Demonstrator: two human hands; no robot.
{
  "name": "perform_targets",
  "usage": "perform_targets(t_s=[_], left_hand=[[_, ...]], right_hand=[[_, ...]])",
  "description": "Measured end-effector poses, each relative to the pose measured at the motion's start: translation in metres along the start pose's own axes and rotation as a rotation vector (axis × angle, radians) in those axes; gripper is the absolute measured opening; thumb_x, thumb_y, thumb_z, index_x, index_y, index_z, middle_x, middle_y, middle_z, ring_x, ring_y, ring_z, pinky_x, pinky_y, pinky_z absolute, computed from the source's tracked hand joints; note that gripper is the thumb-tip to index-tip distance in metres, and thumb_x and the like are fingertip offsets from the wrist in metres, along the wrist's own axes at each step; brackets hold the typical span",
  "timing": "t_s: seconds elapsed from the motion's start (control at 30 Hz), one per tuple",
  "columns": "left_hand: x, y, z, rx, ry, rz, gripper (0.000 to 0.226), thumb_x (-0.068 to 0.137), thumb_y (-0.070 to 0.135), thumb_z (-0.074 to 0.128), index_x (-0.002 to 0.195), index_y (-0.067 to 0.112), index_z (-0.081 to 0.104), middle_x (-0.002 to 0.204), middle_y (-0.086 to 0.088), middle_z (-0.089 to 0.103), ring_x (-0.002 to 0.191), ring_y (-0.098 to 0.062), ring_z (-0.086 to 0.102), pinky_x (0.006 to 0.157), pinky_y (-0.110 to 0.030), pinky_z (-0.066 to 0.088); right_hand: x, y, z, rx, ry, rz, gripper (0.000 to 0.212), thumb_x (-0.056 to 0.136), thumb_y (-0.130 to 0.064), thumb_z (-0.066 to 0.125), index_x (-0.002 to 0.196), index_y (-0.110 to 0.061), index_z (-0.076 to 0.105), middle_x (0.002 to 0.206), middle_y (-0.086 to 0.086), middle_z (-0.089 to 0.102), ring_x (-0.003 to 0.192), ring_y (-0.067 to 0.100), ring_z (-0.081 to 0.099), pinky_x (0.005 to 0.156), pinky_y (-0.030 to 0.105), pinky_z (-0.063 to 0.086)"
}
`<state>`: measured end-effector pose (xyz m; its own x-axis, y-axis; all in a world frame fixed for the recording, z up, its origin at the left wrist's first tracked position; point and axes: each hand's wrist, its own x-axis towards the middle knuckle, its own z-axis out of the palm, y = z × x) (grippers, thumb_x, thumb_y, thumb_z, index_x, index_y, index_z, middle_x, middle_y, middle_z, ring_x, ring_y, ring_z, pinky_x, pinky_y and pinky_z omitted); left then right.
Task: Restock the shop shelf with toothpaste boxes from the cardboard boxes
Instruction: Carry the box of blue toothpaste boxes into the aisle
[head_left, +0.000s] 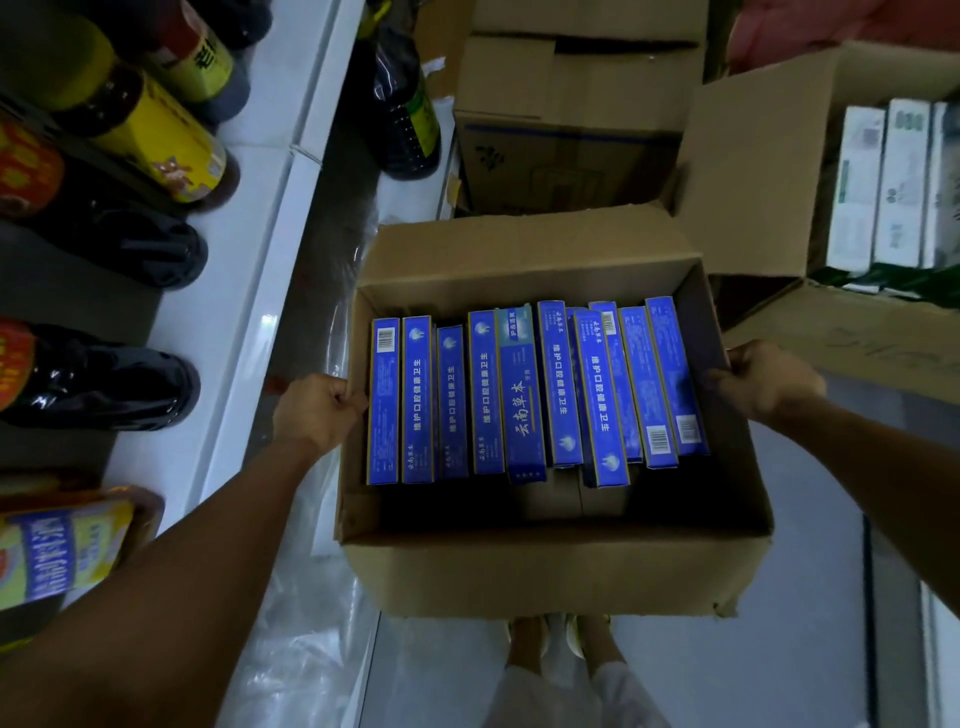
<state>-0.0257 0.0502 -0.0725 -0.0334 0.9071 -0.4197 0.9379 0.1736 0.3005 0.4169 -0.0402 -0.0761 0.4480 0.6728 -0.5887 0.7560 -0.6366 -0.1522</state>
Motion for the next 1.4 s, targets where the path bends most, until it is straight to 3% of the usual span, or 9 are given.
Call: perform_targets(t_s=[0.1, 0.23, 0.33, 0.73, 0.87, 1.03, 1.17, 1.3, 1.4], left_hand=[[-0.008, 0.001, -0.009, -0.038, -0.001, 0.049, 0.037, 0.087, 0.015, 0.068, 0.055, 0.000, 0.057, 0.043, 0.001, 0.043, 0.044, -0.015, 0.041, 0.047, -0.019, 0.030], [-0.021, -0.002, -0.025, -0.067, -0.026, 0.109, 0.051, 0.084, 0.008, 0.069, 0.043, 0.014, 0.040, 0.036, 0.009, 0.031, 0.043, -0.013, 0.033, 0.047, -0.020, 0.028], [-0.032, -0.004, -0.039, -0.067, -0.041, 0.122, 0.051, 0.084, 0.008, 0.068, 0.044, 0.014, 0.038, 0.041, 0.002, 0.032, 0.044, -0.015, 0.032, 0.048, -0.023, 0.027], [-0.088, -0.022, -0.078, -0.061, -0.029, 0.190, 0.051, 0.080, 0.006, 0.069, 0.047, 0.017, 0.033, 0.047, 0.002, 0.023, 0.049, -0.013, 0.025, 0.048, -0.027, 0.025], [-0.109, -0.023, -0.085, -0.060, -0.032, 0.207, 0.052, 0.081, 0.007, 0.069, 0.046, 0.018, 0.031, 0.048, 0.001, 0.024, 0.049, -0.014, 0.026, 0.049, -0.027, 0.025], [-0.143, -0.020, -0.091, -0.056, -0.032, 0.242, 0.050, 0.083, 0.012, 0.066, 0.045, 0.017, 0.033, 0.046, -0.001, 0.028, 0.049, -0.017, 0.033, 0.052, -0.027, 0.030], [-0.184, 0.004, -0.092, -0.049, 0.001, 0.292, 0.050, 0.084, 0.013, 0.066, 0.044, 0.016, 0.036, 0.041, 0.003, 0.032, 0.045, -0.018, 0.034, 0.049, -0.028, 0.033], [-0.227, 0.031, -0.087, -0.024, 0.008, 0.337, 0.043, 0.083, 0.015, 0.067, 0.048, 0.012, 0.043, 0.043, -0.001, 0.037, 0.046, -0.018, 0.037, 0.048, -0.025, 0.031], [-0.262, 0.054, -0.081, -0.020, -0.011, 0.380, 0.046, 0.085, 0.016, 0.066, 0.044, 0.012, 0.044, 0.038, 0.004, 0.039, 0.042, -0.016, 0.039, 0.047, -0.023, 0.030]], right_hand=[[-0.012, 0.000, -0.006, 0.026, -0.005, 0.003, 0.028, 0.085, -0.037, 0.065, 0.100, -0.014, 0.072, 0.098, 0.017, 0.069, 0.095, 0.034, 0.064, 0.071, 0.030, 0.043], [-0.038, 0.004, -0.015, 0.053, -0.034, -0.005, 0.022, 0.088, -0.030, 0.064, 0.091, -0.011, 0.073, 0.078, 0.010, 0.061, 0.078, 0.026, 0.059, 0.069, 0.028, 0.040], [-0.055, 0.002, -0.025, 0.078, -0.049, -0.033, 0.019, 0.090, -0.028, 0.062, 0.086, -0.012, 0.073, 0.074, 0.007, 0.059, 0.070, 0.021, 0.052, 0.067, 0.026, 0.039], [-0.129, 0.012, -0.045, 0.127, -0.009, -0.085, 0.027, 0.083, -0.026, 0.067, 0.056, -0.027, 0.061, 0.068, 0.001, 0.064, 0.077, 0.021, 0.063, 0.071, 0.028, 0.047], [-0.154, 0.025, -0.045, 0.165, -0.001, -0.071, 0.027, 0.080, -0.024, 0.070, 0.054, -0.022, 0.063, 0.064, 0.000, 0.065, 0.075, 0.022, 0.065, 0.070, 0.030, 0.049], [-0.194, 0.053, -0.043, 0.225, 0.013, -0.084, 0.027, 0.082, -0.017, 0.067, 0.055, -0.012, 0.065, 0.050, -0.003, 0.057, 0.054, 0.012, 0.053, 0.054, 0.025, 0.039], [-0.240, 0.091, -0.039, 0.255, 0.072, -0.030, 0.033, 0.081, -0.018, 0.069, 0.049, -0.014, 0.061, 0.047, -0.006, 0.053, 0.056, 0.015, 0.053, 0.058, 0.025, 0.038], [-0.300, 0.138, -0.034, 0.293, 0.149, 0.033, 0.022, 0.082, -0.026, 0.070, 0.066, -0.011, 0.069, 0.065, 0.007, 0.065, 0.076, 0.026, 0.063, 0.066, 0.028, 0.043], [-0.346, 0.175, -0.032, 0.326, 0.212, 0.066, 0.023, 0.080, -0.024, 0.070, 0.067, -0.005, 0.069, 0.067, 0.011, 0.065, 0.076, 0.028, 0.064, 0.068, 0.031, 0.046]])
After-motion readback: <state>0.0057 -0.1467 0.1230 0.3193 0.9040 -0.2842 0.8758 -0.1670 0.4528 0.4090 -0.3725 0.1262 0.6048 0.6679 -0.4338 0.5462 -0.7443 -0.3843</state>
